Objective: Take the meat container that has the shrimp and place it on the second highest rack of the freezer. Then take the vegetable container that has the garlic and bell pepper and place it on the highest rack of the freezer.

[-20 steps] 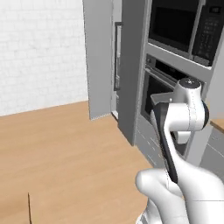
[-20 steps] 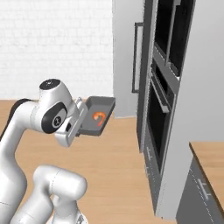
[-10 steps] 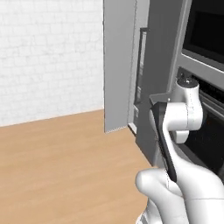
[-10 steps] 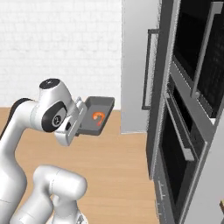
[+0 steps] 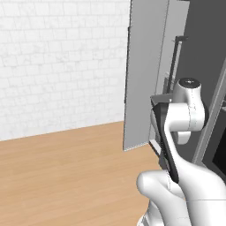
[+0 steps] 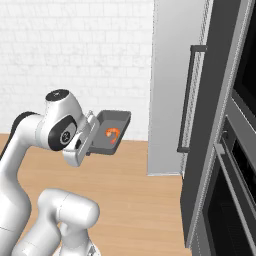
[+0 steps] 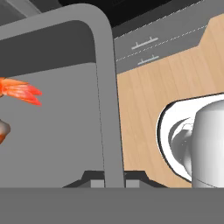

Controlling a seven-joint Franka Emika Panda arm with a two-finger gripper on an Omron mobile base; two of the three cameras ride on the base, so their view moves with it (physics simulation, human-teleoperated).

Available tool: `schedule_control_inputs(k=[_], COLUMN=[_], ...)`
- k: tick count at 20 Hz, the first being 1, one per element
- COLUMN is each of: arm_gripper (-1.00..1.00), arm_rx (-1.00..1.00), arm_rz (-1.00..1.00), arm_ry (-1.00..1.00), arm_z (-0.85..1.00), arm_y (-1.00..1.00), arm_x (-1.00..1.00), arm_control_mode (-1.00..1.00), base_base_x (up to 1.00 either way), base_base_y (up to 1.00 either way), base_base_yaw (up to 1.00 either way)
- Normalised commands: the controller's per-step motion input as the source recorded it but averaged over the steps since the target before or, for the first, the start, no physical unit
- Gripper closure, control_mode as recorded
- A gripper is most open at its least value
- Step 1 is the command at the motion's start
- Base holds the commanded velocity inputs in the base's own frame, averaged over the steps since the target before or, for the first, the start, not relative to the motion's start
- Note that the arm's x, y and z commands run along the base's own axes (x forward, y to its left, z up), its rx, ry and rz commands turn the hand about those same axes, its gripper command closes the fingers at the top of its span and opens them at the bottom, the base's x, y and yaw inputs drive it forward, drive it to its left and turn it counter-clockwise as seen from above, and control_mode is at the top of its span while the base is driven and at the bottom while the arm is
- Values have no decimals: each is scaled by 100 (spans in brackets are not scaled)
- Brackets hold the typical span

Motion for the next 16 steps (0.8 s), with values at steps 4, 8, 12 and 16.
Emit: schedule_control_inputs(k=[4, 8, 12, 16], arm_gripper=[100, 100, 100, 100], arm_rx=[0, 0, 0, 0], arm_rz=[0, 0, 0, 0], arm_ry=[0, 0, 0, 0], arm_z=[0, 0, 0, 0], arm_y=[0, 0, 0, 0], arm_x=[0, 0, 0, 0], arm_control_mode=[100, 100, 100, 100], base_base_x=[64, 50, 59, 58], base_base_y=[43, 23, 26, 37], base_base_yaw=[-1, -13, -27, -38])
